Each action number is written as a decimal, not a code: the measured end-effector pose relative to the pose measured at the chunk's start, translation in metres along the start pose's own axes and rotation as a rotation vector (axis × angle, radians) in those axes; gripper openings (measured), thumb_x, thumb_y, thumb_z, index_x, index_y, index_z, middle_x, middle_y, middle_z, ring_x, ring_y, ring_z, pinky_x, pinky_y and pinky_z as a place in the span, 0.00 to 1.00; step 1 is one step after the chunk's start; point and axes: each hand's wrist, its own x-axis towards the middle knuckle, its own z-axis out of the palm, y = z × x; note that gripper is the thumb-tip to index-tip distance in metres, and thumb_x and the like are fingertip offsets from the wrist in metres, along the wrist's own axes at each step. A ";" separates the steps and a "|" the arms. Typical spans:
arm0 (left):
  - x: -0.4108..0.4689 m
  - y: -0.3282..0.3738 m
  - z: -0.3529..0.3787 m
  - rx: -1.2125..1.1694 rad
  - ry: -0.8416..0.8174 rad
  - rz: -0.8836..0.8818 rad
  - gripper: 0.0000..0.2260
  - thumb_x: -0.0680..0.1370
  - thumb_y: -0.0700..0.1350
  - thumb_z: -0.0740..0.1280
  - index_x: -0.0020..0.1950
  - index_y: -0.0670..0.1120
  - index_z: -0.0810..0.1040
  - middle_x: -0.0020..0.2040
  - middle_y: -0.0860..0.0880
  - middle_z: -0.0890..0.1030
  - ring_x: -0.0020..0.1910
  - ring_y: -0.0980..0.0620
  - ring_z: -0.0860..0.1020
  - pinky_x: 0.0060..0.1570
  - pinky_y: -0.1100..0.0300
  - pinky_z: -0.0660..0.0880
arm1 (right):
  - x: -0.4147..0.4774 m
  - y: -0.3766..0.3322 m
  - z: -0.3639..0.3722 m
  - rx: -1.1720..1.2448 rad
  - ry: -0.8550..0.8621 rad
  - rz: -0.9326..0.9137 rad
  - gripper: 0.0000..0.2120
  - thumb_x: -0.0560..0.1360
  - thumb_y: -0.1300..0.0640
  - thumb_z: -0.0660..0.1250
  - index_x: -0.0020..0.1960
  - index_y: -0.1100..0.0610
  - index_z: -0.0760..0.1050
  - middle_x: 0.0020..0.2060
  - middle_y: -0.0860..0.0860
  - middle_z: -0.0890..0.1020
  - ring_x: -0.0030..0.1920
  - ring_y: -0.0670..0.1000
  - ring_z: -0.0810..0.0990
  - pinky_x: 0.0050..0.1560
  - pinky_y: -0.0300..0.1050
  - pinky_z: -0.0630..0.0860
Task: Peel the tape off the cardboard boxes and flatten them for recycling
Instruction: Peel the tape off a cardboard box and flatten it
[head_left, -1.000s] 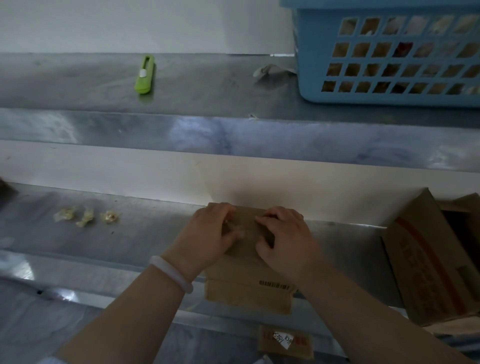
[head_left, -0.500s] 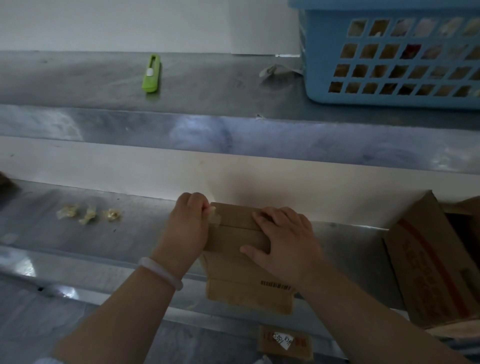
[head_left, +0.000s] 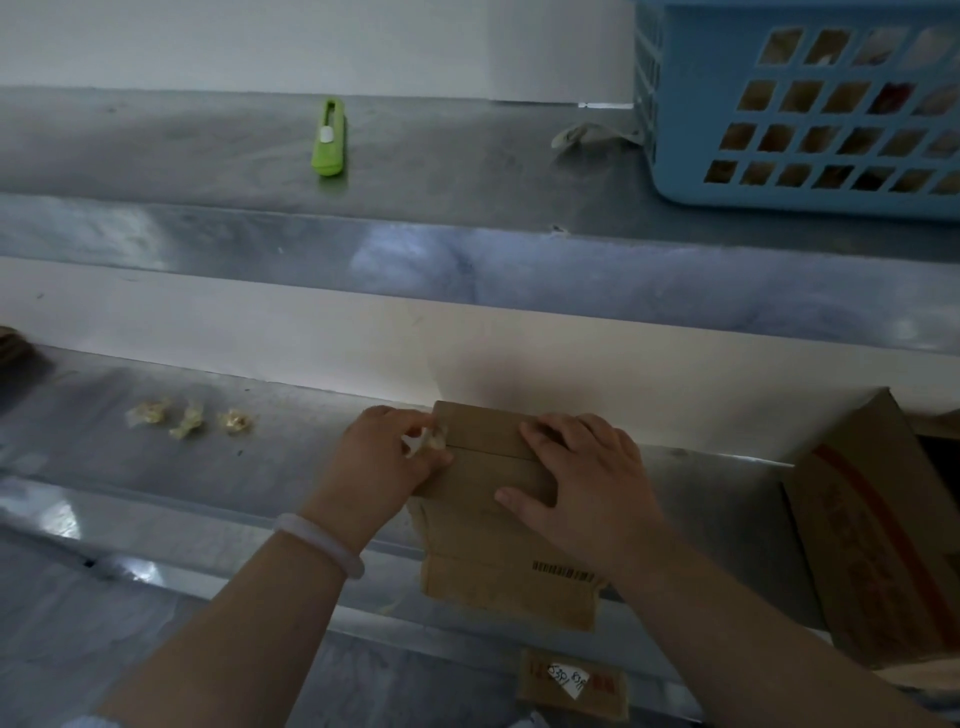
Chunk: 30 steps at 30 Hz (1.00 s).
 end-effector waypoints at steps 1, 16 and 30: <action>0.002 0.000 -0.001 -0.004 -0.012 -0.024 0.14 0.70 0.53 0.75 0.54 0.52 0.81 0.48 0.54 0.79 0.40 0.61 0.75 0.38 0.73 0.66 | 0.000 0.000 0.000 -0.003 -0.001 0.000 0.41 0.70 0.23 0.43 0.73 0.46 0.65 0.68 0.43 0.66 0.68 0.49 0.60 0.70 0.51 0.57; 0.001 -0.015 0.013 -0.894 0.115 -0.519 0.05 0.76 0.34 0.67 0.41 0.39 0.75 0.36 0.42 0.78 0.32 0.52 0.81 0.31 0.64 0.78 | 0.000 0.000 0.001 0.027 0.000 0.039 0.42 0.69 0.21 0.43 0.73 0.43 0.65 0.69 0.40 0.66 0.69 0.47 0.60 0.70 0.49 0.56; 0.032 0.004 -0.019 -0.193 -0.116 -0.170 0.12 0.72 0.61 0.69 0.49 0.56 0.80 0.48 0.56 0.80 0.44 0.57 0.79 0.41 0.61 0.76 | 0.002 -0.004 -0.007 0.006 -0.029 0.045 0.42 0.67 0.21 0.44 0.73 0.43 0.66 0.69 0.41 0.67 0.69 0.49 0.62 0.70 0.49 0.58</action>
